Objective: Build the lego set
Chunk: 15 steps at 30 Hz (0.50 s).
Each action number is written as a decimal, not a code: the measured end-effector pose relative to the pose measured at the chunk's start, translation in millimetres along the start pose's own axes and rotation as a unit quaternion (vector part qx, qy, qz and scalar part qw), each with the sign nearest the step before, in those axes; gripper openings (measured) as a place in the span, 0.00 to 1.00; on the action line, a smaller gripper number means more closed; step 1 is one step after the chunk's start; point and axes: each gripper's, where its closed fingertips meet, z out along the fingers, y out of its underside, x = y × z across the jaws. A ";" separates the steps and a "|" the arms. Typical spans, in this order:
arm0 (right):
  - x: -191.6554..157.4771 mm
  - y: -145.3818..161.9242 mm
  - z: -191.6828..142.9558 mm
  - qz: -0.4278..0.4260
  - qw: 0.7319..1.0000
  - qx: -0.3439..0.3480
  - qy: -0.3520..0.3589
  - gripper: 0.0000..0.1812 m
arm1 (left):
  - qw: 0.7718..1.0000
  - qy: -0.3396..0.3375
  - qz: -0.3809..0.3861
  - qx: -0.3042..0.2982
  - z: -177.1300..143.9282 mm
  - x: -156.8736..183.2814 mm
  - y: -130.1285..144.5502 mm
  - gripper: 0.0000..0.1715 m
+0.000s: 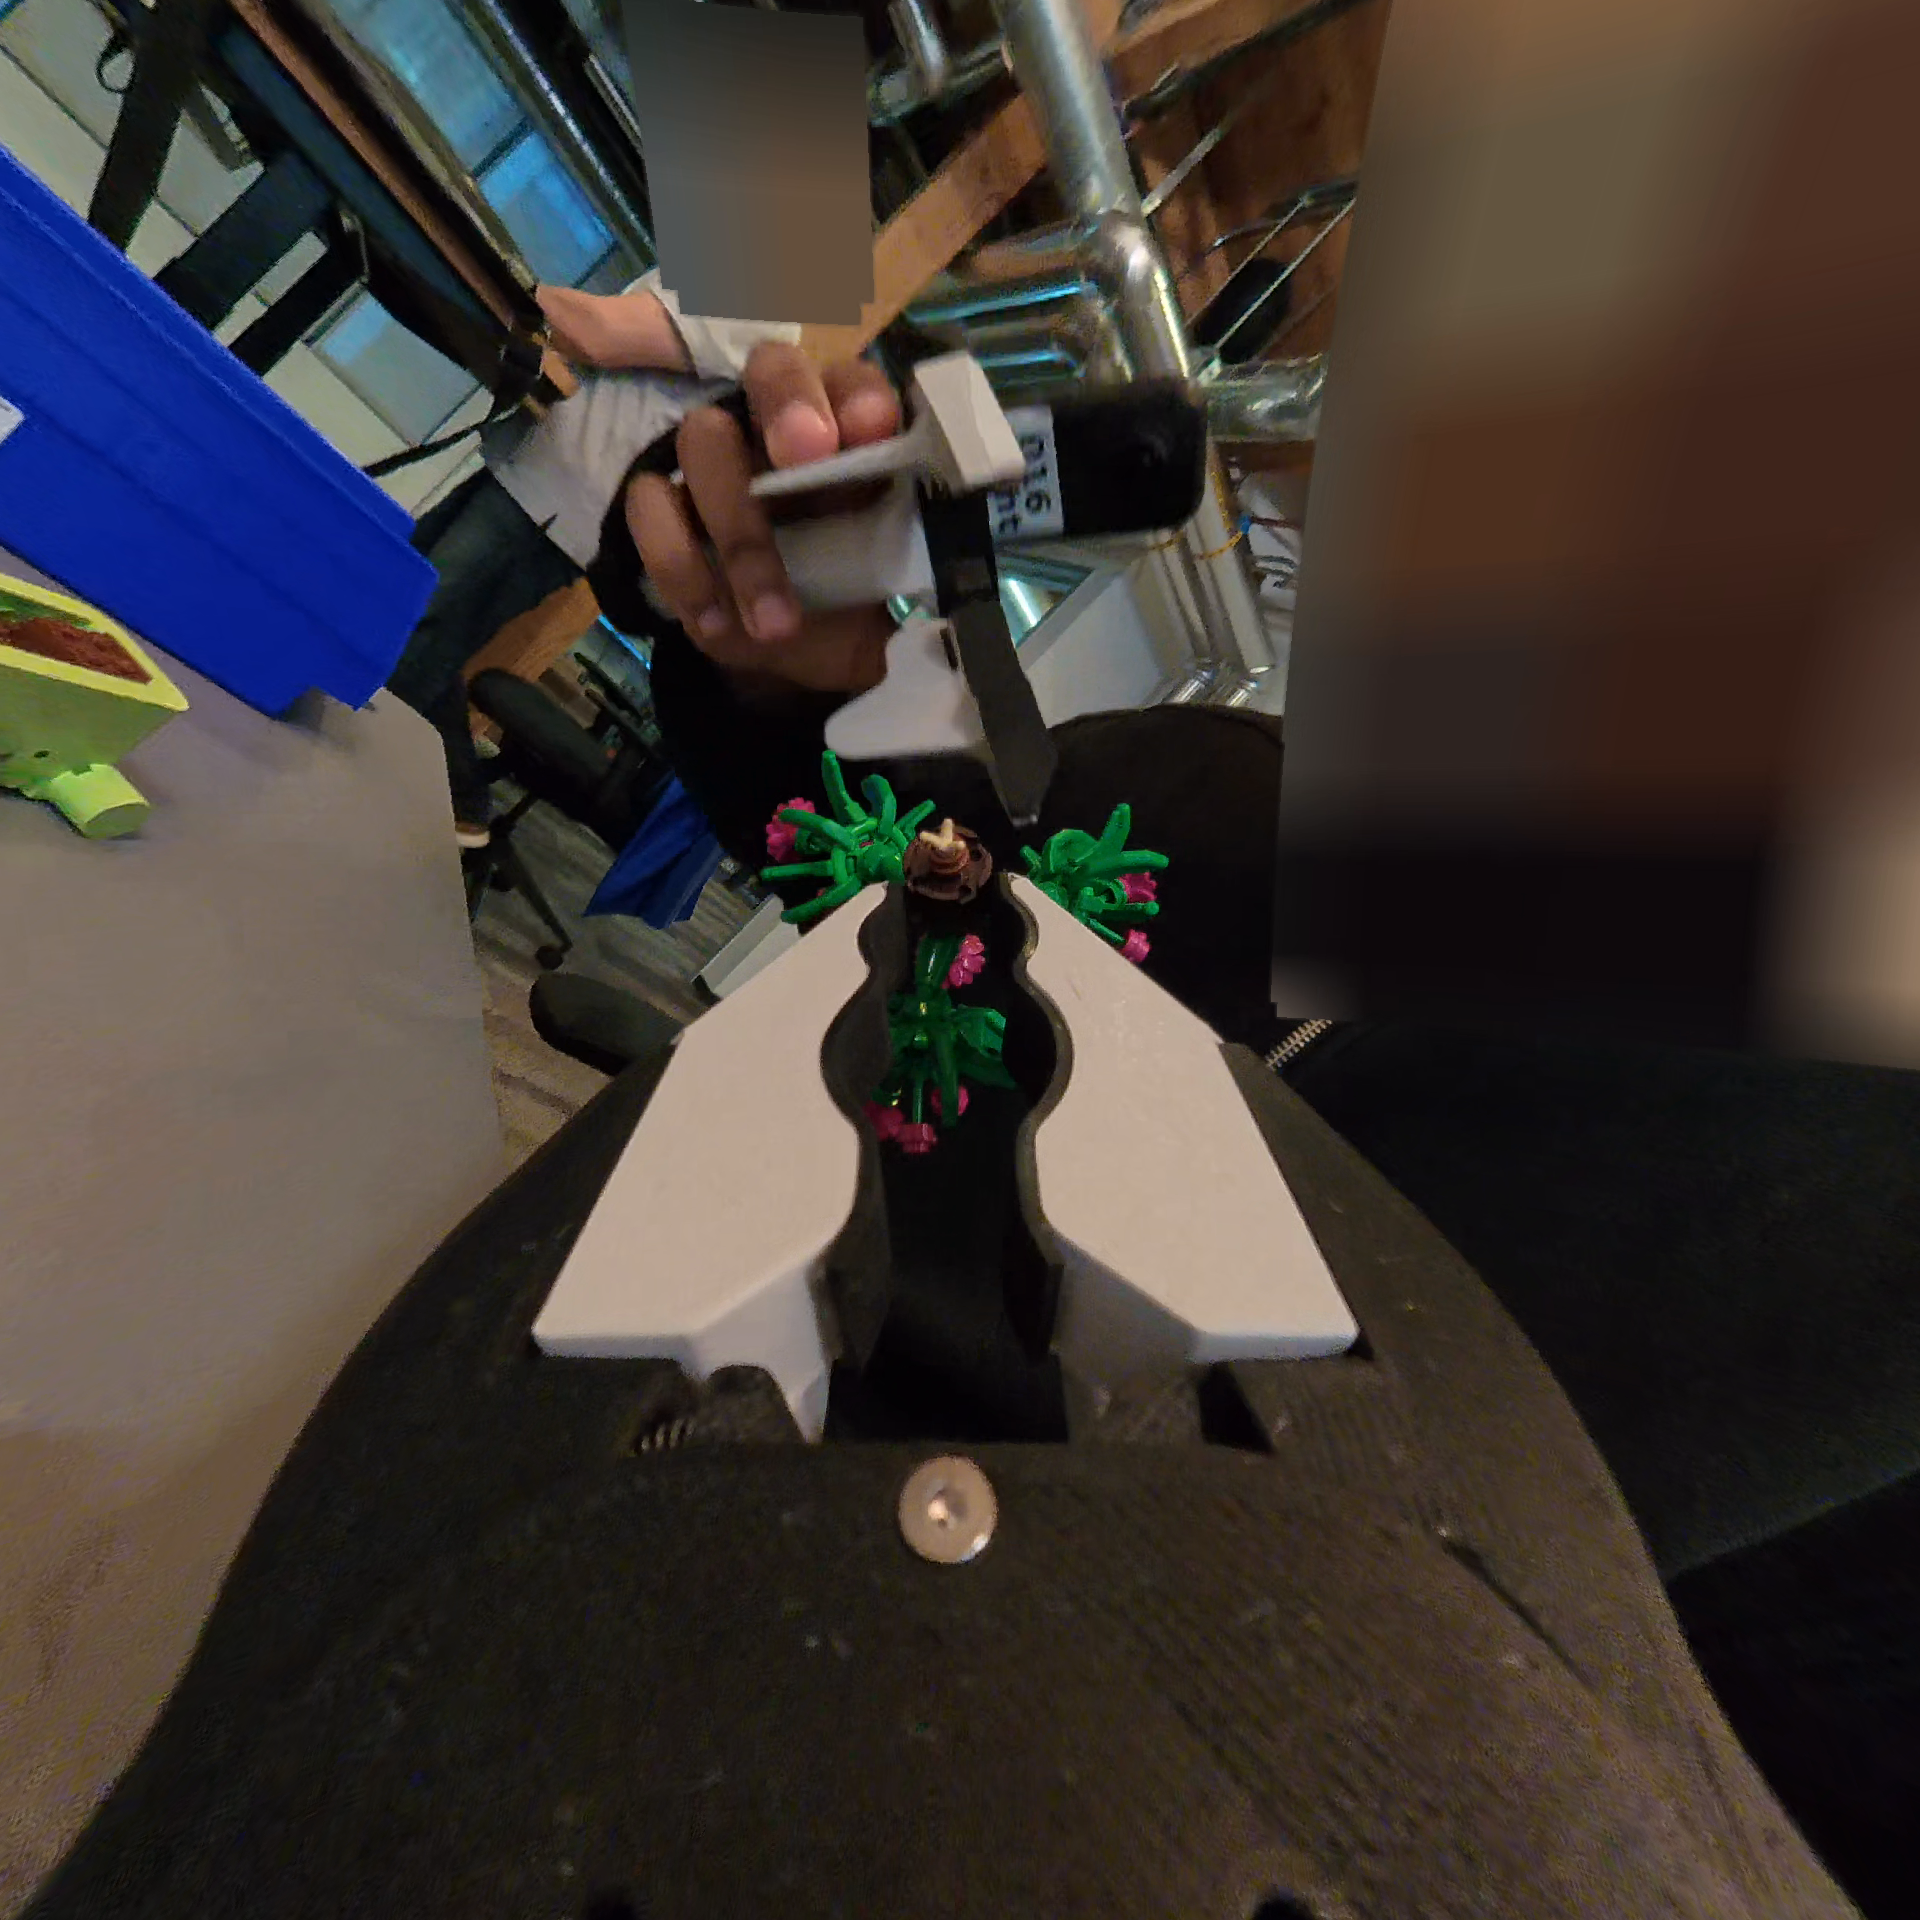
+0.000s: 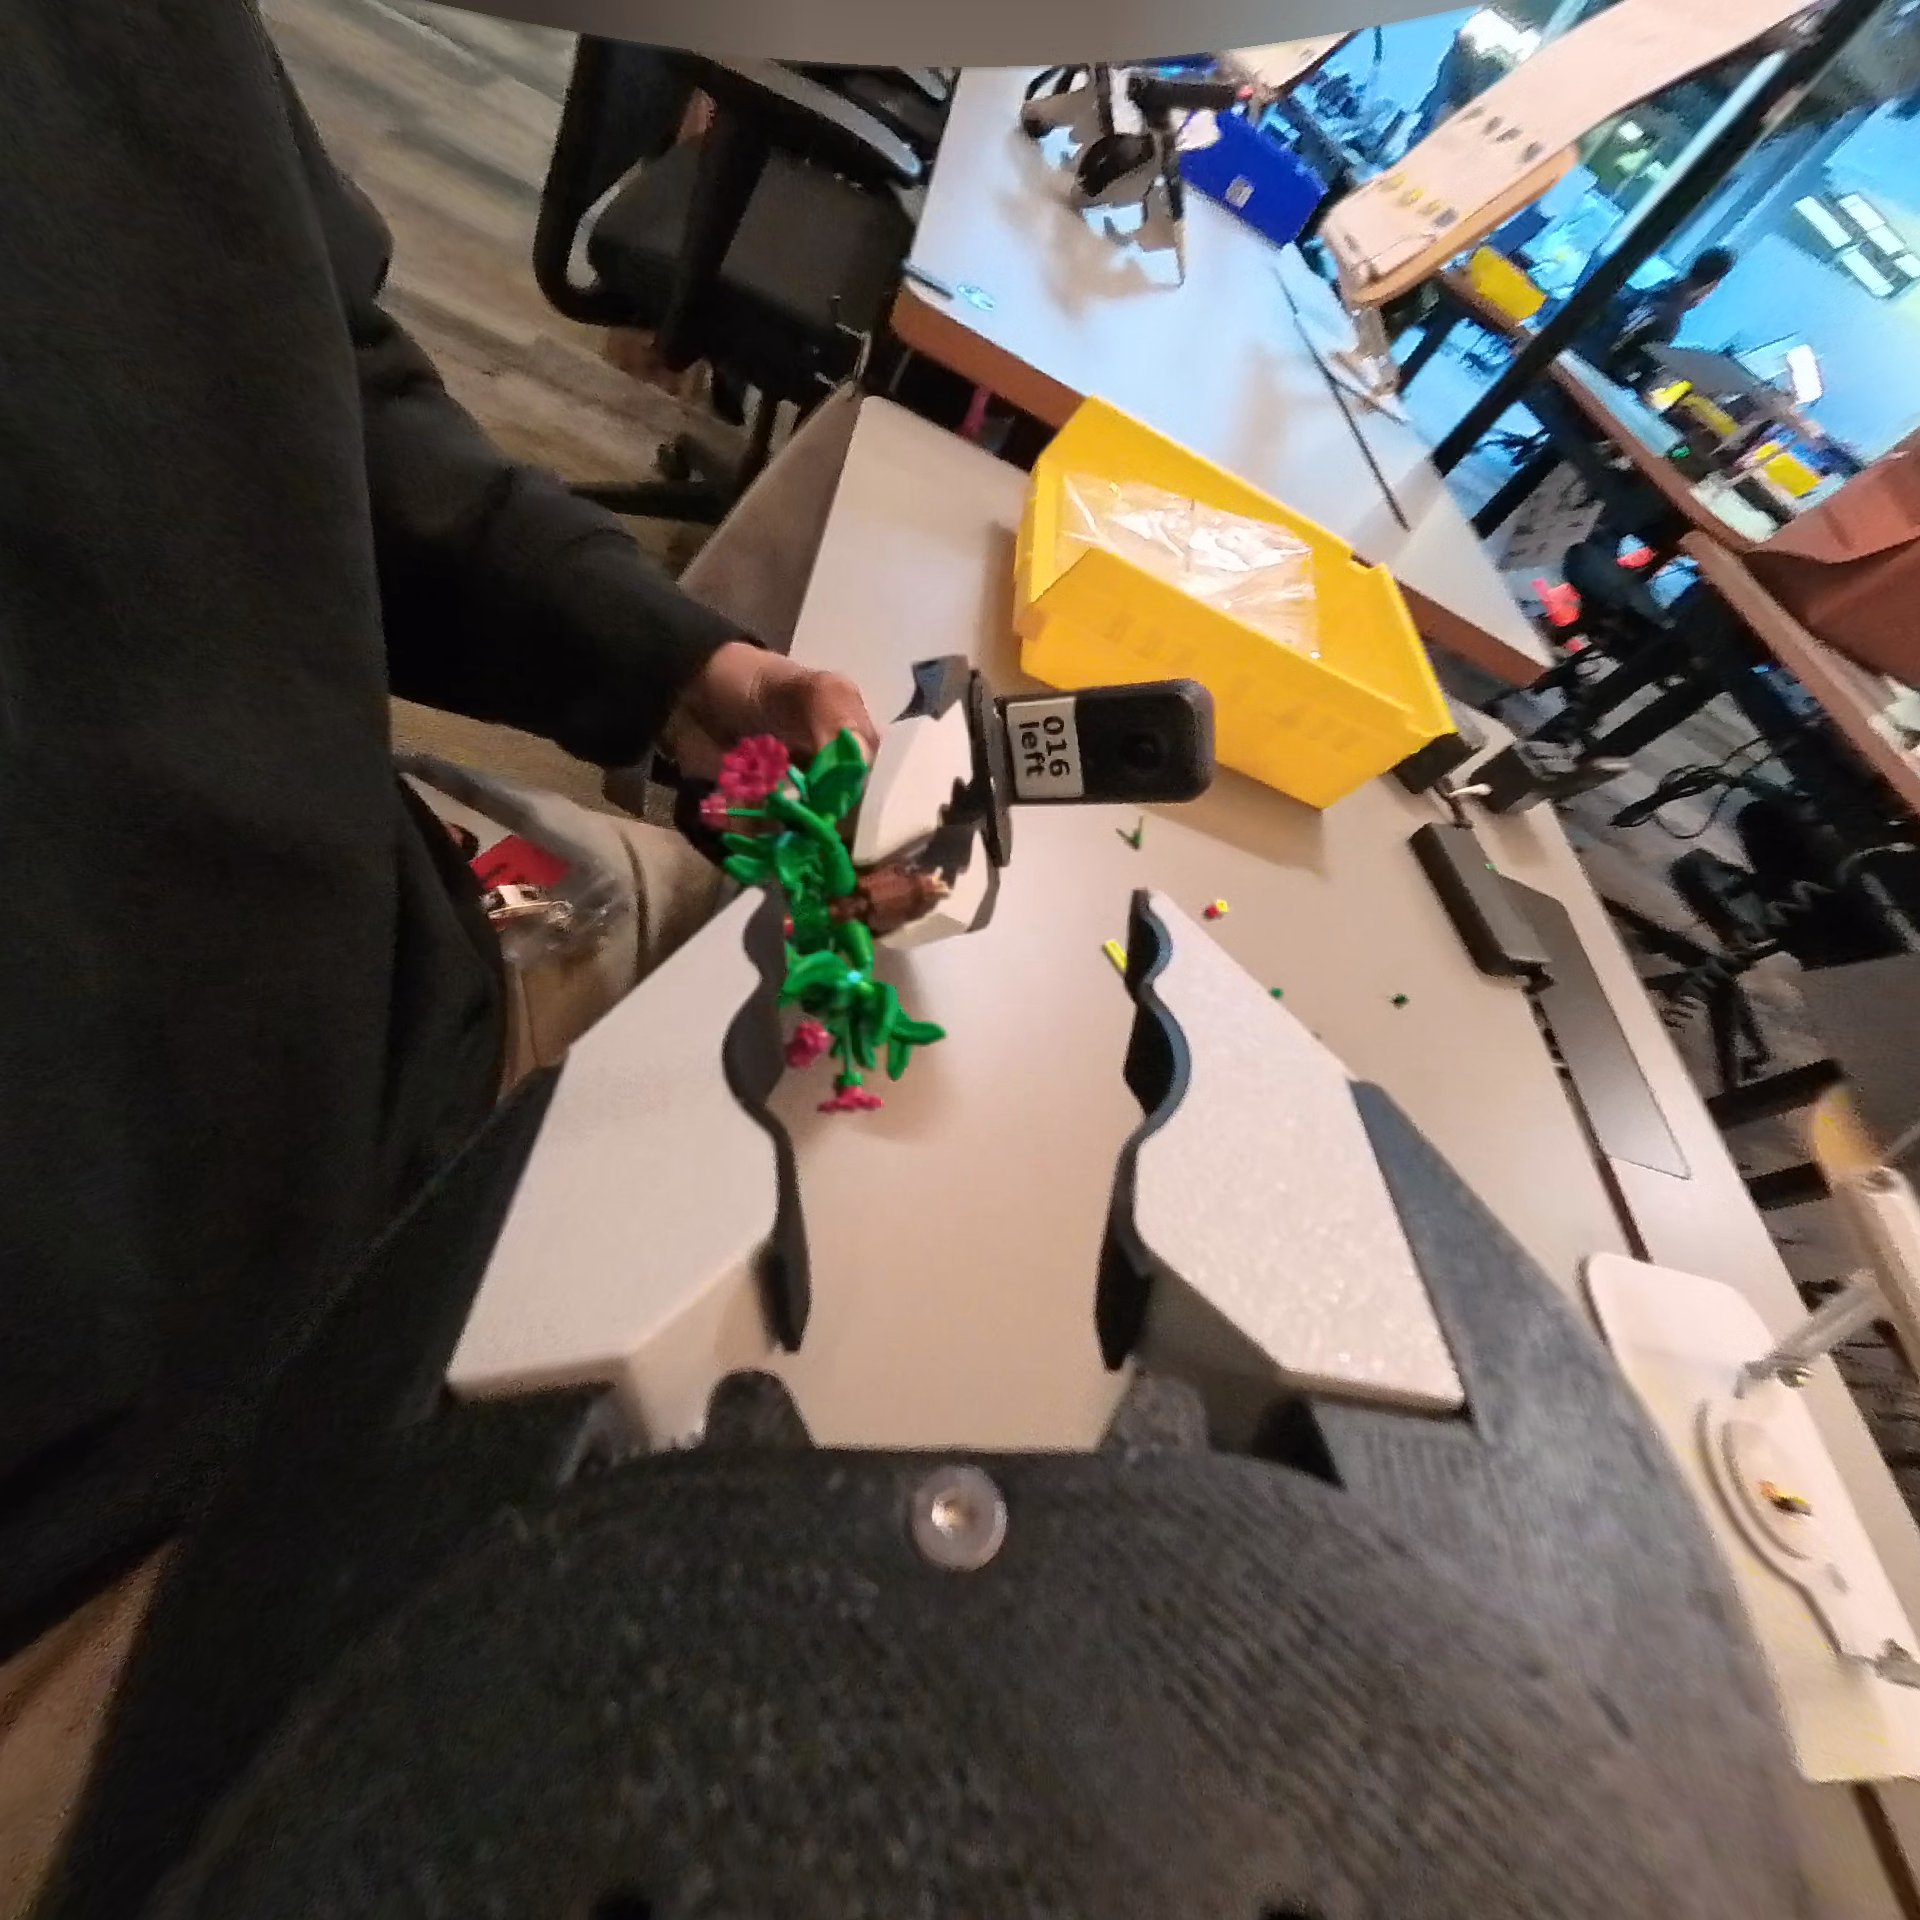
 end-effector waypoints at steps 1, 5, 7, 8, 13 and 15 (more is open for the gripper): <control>-2.9 -0.7 2.1 -0.009 1.000 -0.001 0.011 0.34 | 1.000 0.002 0.003 0.006 -0.3 0.1 -1.4 0.07; -15.9 7.1 11.8 -0.083 0.995 -0.046 0.027 0.32 | 0.999 -0.005 0.033 0.014 -1.3 2.3 -4.4 0.07; -17.4 7.2 13.6 -0.118 0.991 -0.055 0.037 0.30 | 0.998 -0.013 0.057 0.019 -2.3 4.1 -6.7 0.07; -17.9 7.1 14.4 -0.131 0.989 -0.057 0.041 0.28 | 0.998 -0.013 0.064 0.025 -3.0 5.6 -8.6 0.07; -18.8 12.4 16.0 -0.149 0.986 -0.066 0.044 0.27 | 0.997 -0.013 0.073 0.038 -6.6 6.7 -12.6 0.07; -18.5 15.9 17.5 -0.151 0.985 -0.069 0.049 0.28 | 0.997 -0.012 0.070 0.038 -6.4 5.7 -12.1 0.06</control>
